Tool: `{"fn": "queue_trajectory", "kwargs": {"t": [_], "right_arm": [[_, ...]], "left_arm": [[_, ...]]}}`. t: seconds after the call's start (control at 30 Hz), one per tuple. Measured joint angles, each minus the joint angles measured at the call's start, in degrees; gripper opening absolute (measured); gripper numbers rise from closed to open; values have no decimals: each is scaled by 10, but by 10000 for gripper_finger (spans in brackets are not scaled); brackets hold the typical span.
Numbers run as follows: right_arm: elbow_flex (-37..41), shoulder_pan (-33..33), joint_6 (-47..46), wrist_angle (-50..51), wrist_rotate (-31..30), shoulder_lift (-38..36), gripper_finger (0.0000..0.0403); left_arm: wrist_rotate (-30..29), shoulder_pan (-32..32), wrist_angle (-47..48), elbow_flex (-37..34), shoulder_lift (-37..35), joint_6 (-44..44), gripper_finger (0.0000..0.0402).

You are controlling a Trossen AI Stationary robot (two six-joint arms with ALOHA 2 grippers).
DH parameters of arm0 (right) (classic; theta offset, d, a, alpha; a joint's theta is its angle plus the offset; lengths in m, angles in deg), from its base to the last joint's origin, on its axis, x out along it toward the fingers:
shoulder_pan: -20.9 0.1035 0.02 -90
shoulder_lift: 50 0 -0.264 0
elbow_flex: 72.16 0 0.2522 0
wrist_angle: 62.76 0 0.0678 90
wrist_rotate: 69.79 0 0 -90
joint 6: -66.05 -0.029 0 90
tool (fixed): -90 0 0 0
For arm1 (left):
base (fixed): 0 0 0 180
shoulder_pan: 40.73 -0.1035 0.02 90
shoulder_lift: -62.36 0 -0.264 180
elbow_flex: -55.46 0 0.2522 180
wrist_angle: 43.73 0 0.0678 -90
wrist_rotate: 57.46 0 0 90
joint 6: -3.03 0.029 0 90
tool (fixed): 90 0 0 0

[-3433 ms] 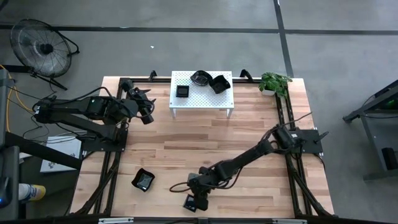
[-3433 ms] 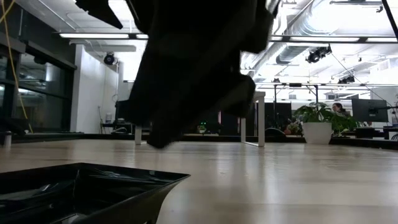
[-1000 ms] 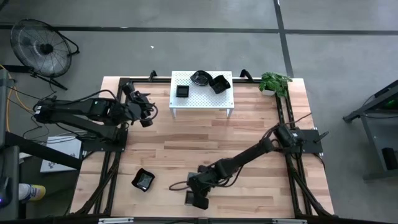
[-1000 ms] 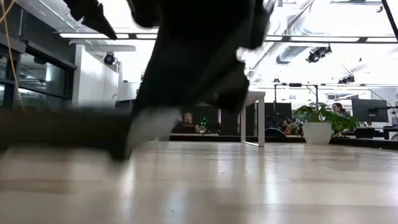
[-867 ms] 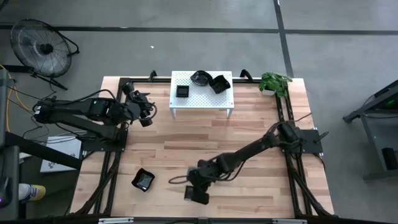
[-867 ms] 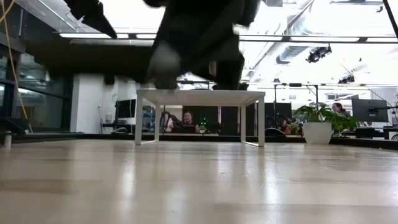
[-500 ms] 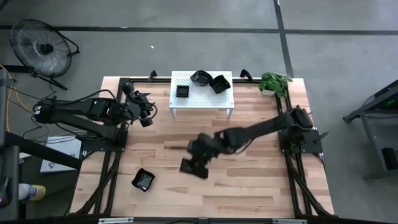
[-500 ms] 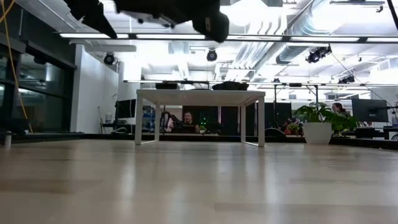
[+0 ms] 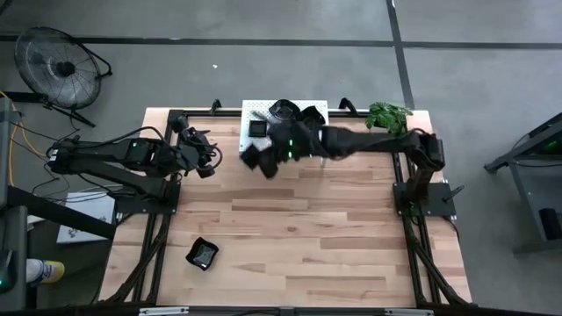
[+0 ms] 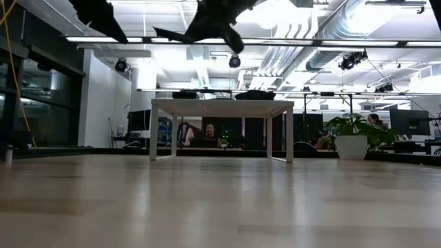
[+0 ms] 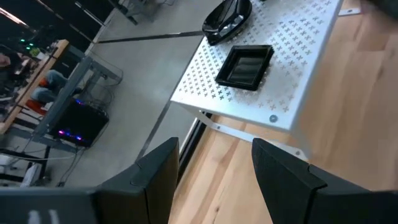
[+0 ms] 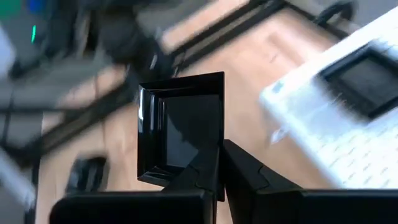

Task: Pick & Place Mini shaped plates
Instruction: Stack the black square plate on top of the black square plate on the shelf

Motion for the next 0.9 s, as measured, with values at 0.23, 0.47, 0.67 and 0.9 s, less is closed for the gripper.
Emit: {"fn": "queue_trajectory", "kwargs": {"t": [0.23, 0.47, 0.67, 0.9], "right_arm": [[2, -77, -58, -53, -45, 2, 12], [1, -105, -126, -119, -53, 35, 12], [2, -107, -213, -120, -82, 68, 12], [2, -106, -288, -90, -92, 69, 12]], "left_arm": [[-16, 0, 23, 0, -8, 1, 198], [-44, 0, 38, 0, -22, 2, 198], [-39, 0, 49, 0, -40, 4, 198], [-26, 0, 63, 0, -50, -2, 198]]}}
